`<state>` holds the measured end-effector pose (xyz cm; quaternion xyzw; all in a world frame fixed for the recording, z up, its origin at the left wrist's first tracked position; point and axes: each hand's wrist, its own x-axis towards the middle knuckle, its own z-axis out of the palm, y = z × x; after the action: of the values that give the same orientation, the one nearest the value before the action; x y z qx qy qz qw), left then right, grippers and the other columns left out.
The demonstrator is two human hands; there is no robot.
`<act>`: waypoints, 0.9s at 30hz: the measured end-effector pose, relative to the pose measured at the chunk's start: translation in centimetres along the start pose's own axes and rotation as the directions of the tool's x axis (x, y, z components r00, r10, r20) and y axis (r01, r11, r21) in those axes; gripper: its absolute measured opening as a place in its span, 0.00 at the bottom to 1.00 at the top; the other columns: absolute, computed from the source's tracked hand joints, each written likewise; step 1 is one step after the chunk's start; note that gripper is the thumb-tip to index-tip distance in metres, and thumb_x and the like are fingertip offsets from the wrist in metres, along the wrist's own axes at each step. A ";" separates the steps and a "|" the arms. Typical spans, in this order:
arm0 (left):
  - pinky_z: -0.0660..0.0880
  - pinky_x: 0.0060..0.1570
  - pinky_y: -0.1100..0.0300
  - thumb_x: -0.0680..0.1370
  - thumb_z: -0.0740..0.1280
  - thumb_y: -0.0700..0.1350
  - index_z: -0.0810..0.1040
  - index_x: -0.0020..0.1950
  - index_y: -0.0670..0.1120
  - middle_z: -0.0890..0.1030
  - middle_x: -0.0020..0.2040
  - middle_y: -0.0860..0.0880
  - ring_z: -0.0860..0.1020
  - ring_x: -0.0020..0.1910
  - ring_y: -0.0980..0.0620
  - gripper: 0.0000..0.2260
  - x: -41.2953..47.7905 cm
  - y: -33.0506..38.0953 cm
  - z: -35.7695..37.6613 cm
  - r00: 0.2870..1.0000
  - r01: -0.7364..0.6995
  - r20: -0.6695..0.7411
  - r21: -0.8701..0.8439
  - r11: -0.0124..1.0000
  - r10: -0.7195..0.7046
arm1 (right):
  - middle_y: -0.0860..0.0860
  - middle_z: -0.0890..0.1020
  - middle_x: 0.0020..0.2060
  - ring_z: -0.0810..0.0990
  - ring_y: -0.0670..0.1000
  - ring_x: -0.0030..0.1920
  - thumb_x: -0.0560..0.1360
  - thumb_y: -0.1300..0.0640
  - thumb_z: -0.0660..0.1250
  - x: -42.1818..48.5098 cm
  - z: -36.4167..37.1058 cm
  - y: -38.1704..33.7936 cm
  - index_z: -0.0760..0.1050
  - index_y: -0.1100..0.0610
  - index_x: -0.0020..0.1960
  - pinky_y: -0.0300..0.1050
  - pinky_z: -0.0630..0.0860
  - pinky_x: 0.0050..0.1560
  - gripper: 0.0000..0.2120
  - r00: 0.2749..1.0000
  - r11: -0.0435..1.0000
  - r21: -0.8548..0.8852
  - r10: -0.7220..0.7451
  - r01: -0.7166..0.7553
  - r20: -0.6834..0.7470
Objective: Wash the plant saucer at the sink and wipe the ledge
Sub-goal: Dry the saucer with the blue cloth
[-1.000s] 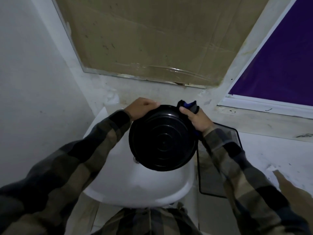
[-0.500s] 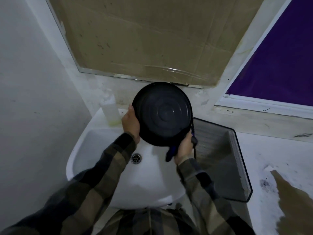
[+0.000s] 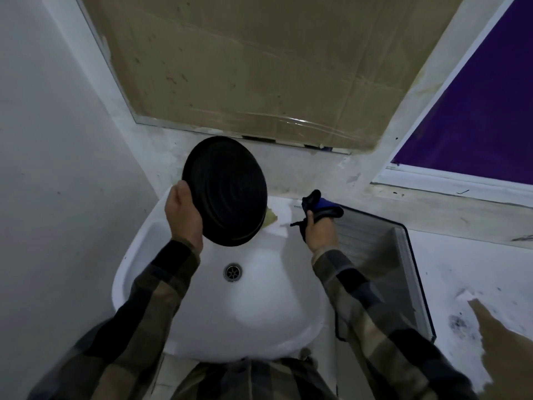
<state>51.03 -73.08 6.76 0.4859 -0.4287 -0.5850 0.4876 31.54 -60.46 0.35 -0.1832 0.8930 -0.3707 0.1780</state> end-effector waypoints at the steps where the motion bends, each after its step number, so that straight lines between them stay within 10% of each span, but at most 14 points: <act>1: 0.73 0.48 0.59 0.82 0.54 0.49 0.74 0.45 0.44 0.75 0.42 0.52 0.73 0.43 0.54 0.14 -0.1 -0.1 -0.2 1.000 -0.013 -0.007 0.012 1.000 0.013 | 0.63 0.78 0.55 0.76 0.62 0.56 0.81 0.55 0.58 1.3 0.9 0.3 0.72 0.65 0.61 0.46 0.70 0.52 0.16 1.000 0.997 -0.067 -0.027 0.027 0.005; 9: 0.75 0.54 0.57 0.83 0.52 0.48 0.70 0.60 0.32 0.75 0.53 0.34 0.72 0.46 0.55 0.19 -1.8 0.1 -0.2 0.998 -0.053 -0.023 0.078 0.996 0.055 | 0.55 0.48 0.77 0.49 0.61 0.75 0.78 0.41 0.57 3.4 7.5 1.7 0.49 0.59 0.77 0.55 0.54 0.72 0.36 0.958 0.775 -0.611 0.027 0.162 0.287; 13: 0.69 0.37 0.69 0.83 0.52 0.46 0.71 0.46 0.35 0.71 0.36 0.53 0.70 0.36 0.59 0.17 -2.3 0.0 -0.2 0.996 -0.091 -0.014 0.125 0.988 0.094 | 0.52 0.40 0.77 0.43 0.60 0.76 0.74 0.35 0.58 3.3 7.7 3.3 0.43 0.55 0.78 0.57 0.46 0.75 0.43 0.945 0.748 -0.630 0.011 0.210 0.328; 19: 0.71 0.36 0.70 0.82 0.56 0.47 0.72 0.43 0.45 0.74 0.39 0.52 0.72 0.38 0.57 0.11 -3.2 -0.2 0.2 0.991 -0.128 0.056 0.181 0.975 0.120 | 0.57 0.44 0.76 0.44 0.62 0.76 0.66 0.35 0.69 3.0 5.4 2.7 0.34 0.57 0.76 0.57 0.46 0.75 0.57 0.938 0.768 -0.604 0.013 0.213 0.347; 27: 0.72 0.41 0.63 0.81 0.60 0.46 0.72 0.48 0.43 0.75 0.41 0.51 0.73 0.40 0.56 0.07 -5.6 -0.4 0.7 0.980 -0.157 0.155 0.191 0.969 0.128 | 0.61 0.61 0.72 0.60 0.61 0.72 0.70 0.44 0.71 2.2 0.8 3.9 0.42 0.59 0.76 0.55 0.63 0.70 0.50 0.943 0.869 -0.480 0.051 0.121 0.329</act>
<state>50.53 -67.50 7.37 0.4581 -0.5533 -0.5349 0.4449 29.26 -59.40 -3.41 -0.2984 0.9115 -0.0973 0.2659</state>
